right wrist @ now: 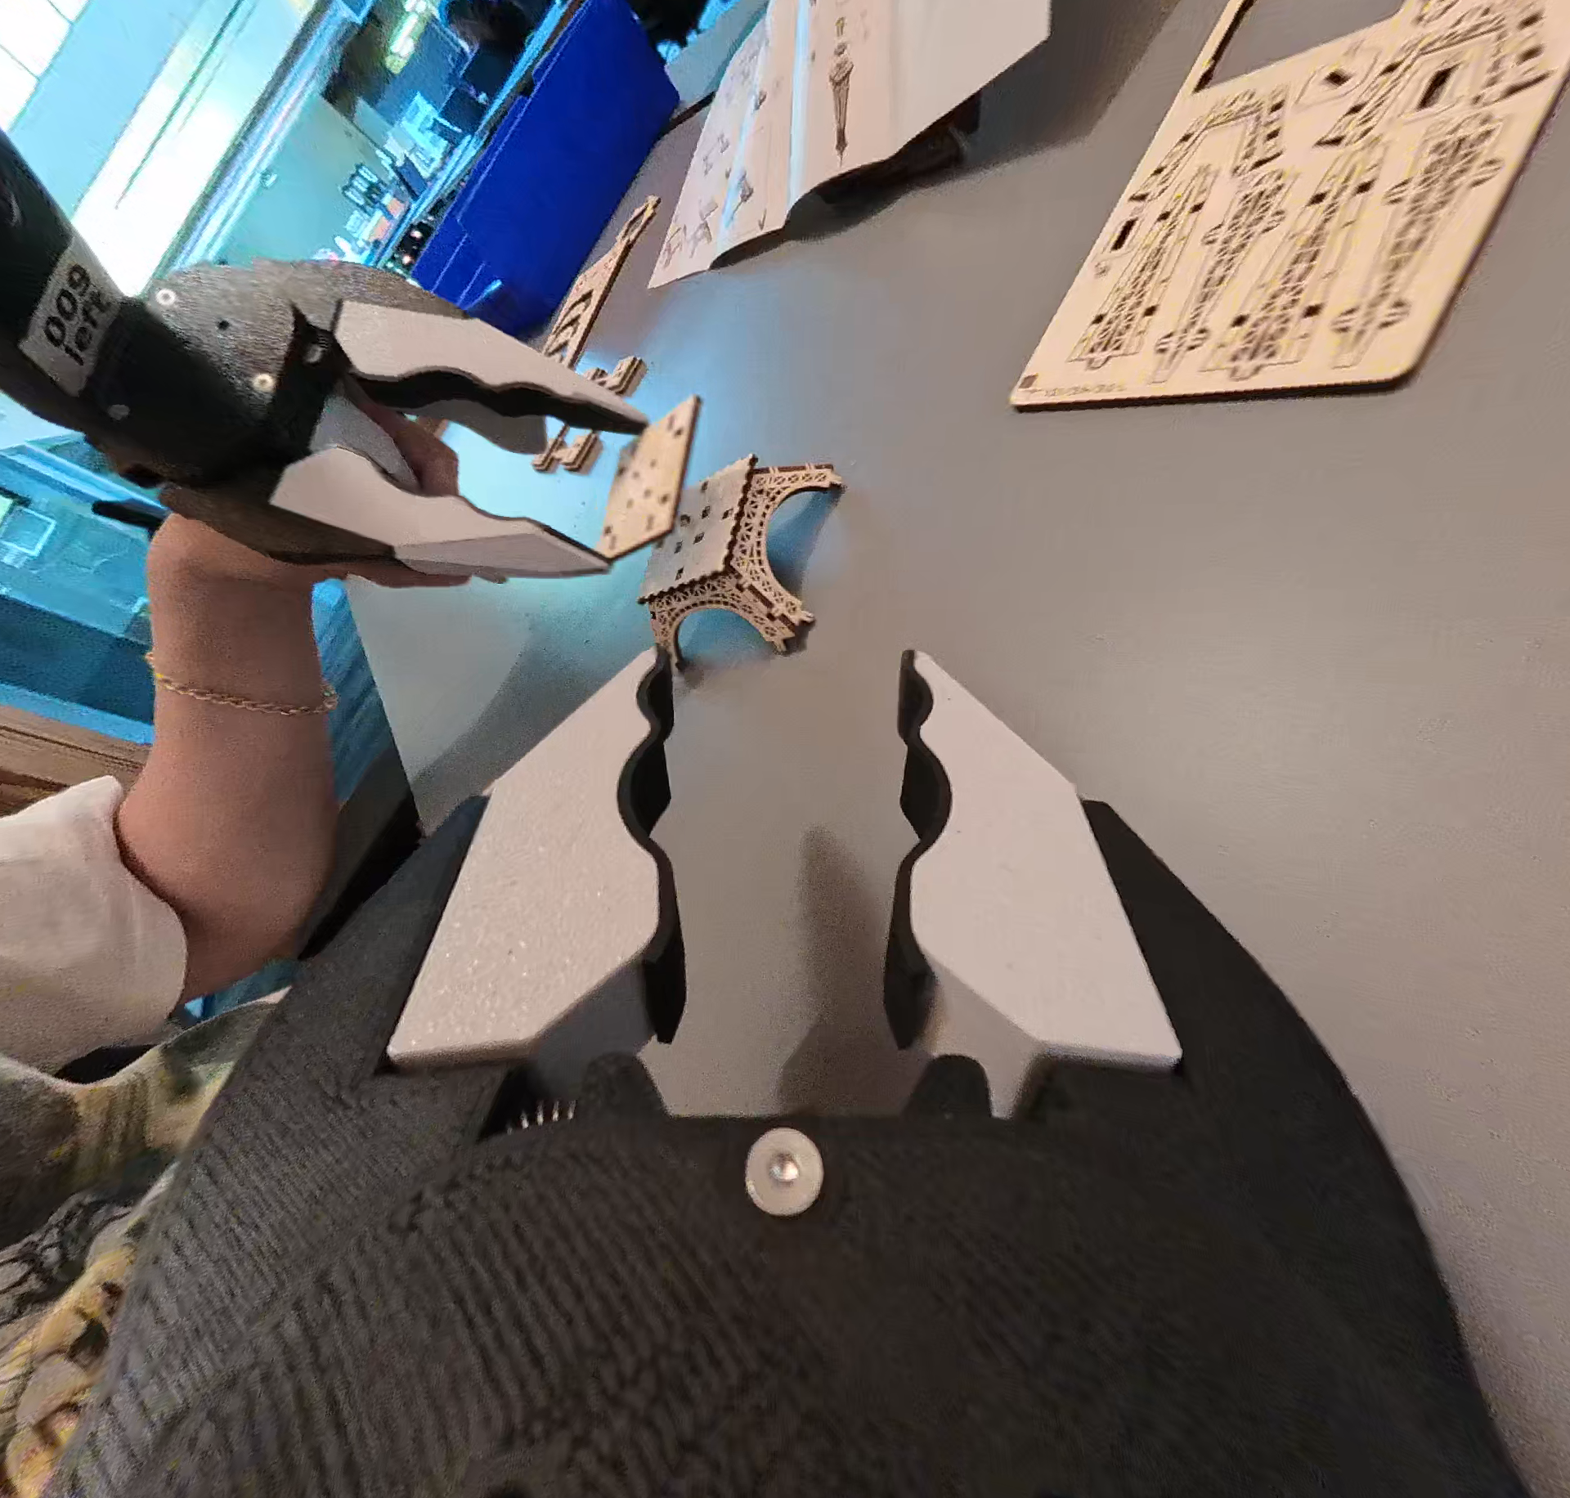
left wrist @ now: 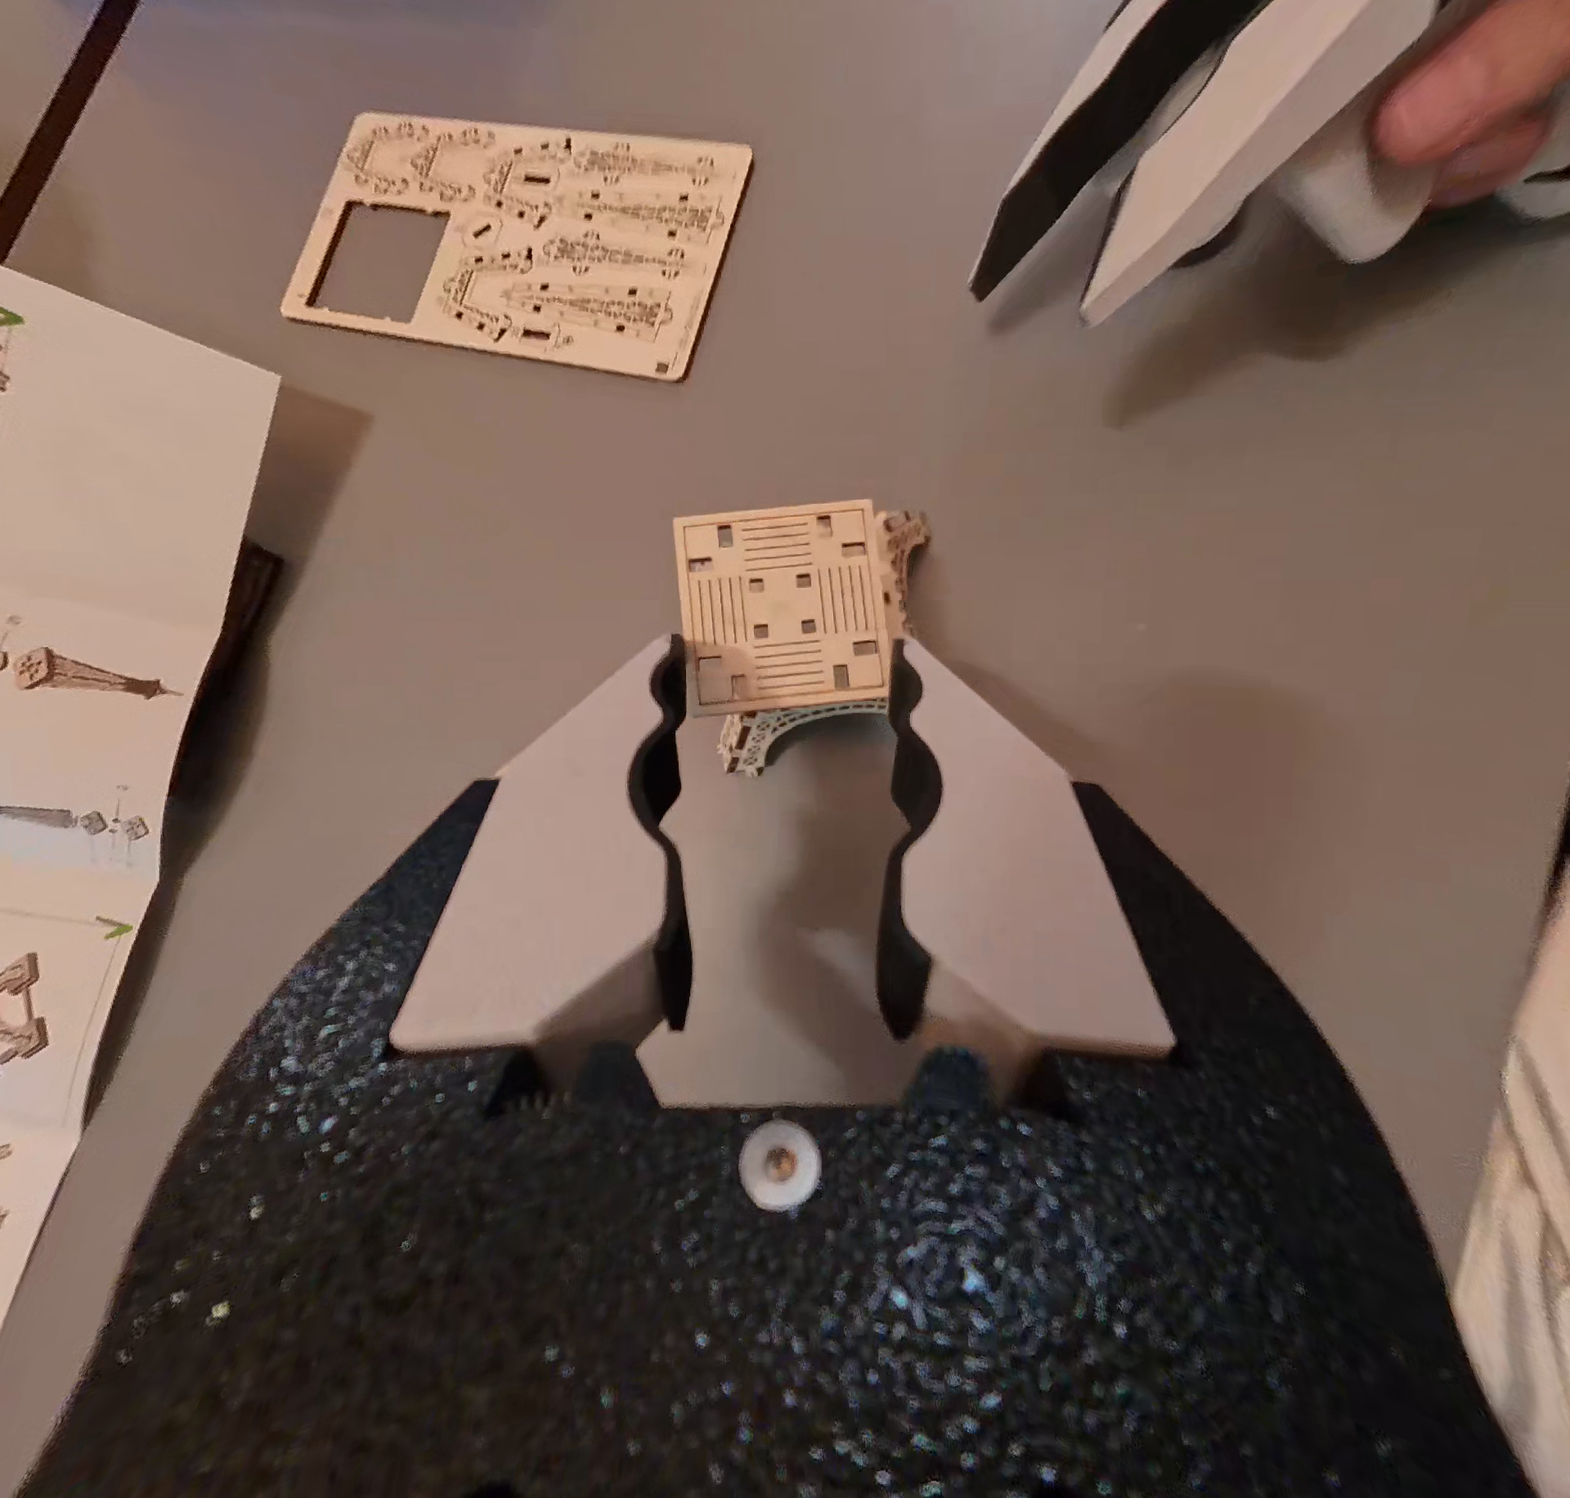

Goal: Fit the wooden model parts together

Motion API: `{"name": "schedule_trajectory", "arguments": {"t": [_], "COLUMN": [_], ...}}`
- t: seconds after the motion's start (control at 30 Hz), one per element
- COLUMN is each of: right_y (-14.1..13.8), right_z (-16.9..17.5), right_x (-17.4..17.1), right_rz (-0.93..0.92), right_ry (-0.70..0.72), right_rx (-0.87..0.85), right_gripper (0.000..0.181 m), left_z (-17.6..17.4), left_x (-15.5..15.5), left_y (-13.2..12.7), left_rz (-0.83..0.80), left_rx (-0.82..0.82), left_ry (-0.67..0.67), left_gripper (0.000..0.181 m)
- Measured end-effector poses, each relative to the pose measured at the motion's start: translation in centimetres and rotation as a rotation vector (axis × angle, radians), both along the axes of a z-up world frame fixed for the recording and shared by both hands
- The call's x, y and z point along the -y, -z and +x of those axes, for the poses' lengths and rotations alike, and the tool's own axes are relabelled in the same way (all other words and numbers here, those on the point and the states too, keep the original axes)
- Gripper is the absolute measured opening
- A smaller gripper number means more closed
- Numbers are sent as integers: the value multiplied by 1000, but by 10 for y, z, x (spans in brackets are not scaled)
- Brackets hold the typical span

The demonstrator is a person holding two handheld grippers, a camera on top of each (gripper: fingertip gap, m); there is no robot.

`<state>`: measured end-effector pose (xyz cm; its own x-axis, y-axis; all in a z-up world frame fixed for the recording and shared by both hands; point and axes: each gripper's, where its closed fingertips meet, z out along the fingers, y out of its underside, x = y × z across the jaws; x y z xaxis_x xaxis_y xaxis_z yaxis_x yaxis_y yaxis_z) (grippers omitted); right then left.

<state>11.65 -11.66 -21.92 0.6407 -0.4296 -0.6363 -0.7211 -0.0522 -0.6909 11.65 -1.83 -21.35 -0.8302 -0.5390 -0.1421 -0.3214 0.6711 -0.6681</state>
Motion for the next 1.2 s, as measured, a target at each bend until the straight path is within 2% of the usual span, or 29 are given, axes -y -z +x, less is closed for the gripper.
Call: {"name": "schedule_trajectory", "arguments": {"t": [0.1,0.43,0.53,0.67,0.77,0.97,1.1,1.2], "right_y": [4,5,5,1,3,6,9,10], "right_z": [-1,0,-1,-1,0,27,25,20], "right_x": [-6,-10,-12,-20,-29,-45,-66,-74], "right_rz": [6,22,16,35,9,-55,-58,-47], "right_ry": [-9,-13,-22,-32,-58,-149,-312,-391], "right_rx": [-17,-30,-23,-2,4,-44,-131,-182], "right_gripper": [51,53,56,56,45,63,71,70], "left_z": [-1,-3,-1,-2,-1,7,-3,-21], "left_x": [1,6,2,6,10,-14,-32,-29], "left_y": [11,13,14,2,-5,-3,-1,1], "left_rz": [44,-22,-19,-76,-155,-206,-382,-584], "left_rx": [-13,-54,-60,8,44,51,-105,-262], "left_ry": [2,-43,-78,-76,-70,-164,-327,-385], "left_gripper": [45,49,59,64,54,61,57,52]}}
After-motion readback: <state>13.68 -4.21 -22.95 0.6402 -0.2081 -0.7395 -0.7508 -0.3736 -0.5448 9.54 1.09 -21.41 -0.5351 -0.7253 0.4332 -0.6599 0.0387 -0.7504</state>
